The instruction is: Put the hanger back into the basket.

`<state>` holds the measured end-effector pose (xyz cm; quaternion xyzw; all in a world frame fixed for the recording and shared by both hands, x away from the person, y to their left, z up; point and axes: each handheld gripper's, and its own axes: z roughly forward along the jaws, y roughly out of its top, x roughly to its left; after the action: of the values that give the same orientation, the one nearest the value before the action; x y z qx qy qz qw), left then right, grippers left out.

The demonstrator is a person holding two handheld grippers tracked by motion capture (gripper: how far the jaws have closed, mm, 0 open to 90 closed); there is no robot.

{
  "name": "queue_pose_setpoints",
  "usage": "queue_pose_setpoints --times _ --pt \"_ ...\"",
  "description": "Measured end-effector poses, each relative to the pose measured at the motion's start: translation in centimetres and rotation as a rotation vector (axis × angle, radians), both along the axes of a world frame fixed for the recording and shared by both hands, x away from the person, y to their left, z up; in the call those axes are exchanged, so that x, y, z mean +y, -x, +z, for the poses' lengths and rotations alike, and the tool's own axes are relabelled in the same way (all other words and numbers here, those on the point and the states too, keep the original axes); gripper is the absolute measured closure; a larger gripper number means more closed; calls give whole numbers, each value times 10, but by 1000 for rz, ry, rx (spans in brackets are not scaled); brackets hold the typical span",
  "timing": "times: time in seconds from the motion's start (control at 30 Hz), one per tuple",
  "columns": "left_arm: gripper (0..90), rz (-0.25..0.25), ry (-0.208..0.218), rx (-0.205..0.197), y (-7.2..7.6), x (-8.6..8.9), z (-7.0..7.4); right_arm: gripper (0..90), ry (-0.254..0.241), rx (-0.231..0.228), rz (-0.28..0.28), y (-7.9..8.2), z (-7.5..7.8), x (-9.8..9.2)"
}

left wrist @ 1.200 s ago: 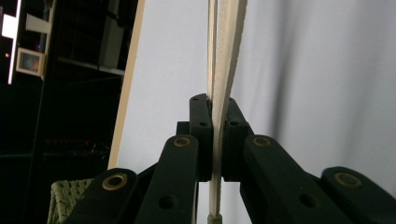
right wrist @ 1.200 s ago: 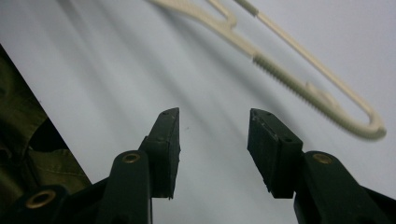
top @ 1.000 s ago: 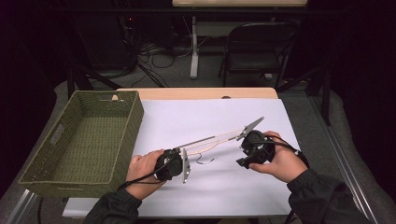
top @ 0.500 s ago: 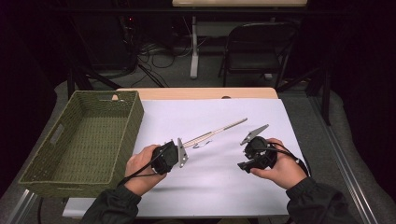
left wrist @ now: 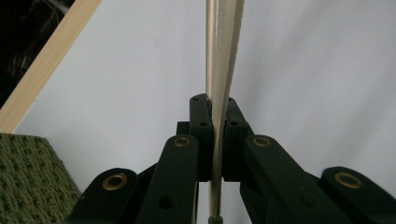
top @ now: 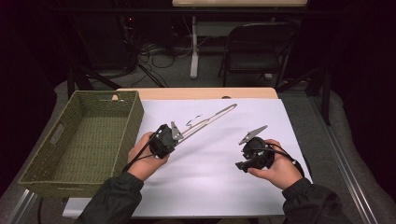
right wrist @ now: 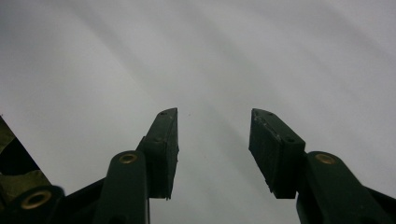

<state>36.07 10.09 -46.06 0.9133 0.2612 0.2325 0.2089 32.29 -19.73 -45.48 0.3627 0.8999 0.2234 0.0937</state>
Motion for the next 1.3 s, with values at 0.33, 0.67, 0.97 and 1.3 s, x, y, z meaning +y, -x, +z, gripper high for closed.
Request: queue_pose_setpoints --times 0.33,0.67,0.97,1.3 --pt "870 104 116 105 -32 8 -4 523 -13 0 -7 -3 -6 0" --pt "870 205 331 259 -53 31 -1 523 -5 13 -6 -4 -8 -1" --pt "871 280 485 344 -55 48 7 523 -15 15 -2 -4 -10 0" --pt "870 336 679 421 -43 80 37 518 -11 11 -15 -3 -7 -1"
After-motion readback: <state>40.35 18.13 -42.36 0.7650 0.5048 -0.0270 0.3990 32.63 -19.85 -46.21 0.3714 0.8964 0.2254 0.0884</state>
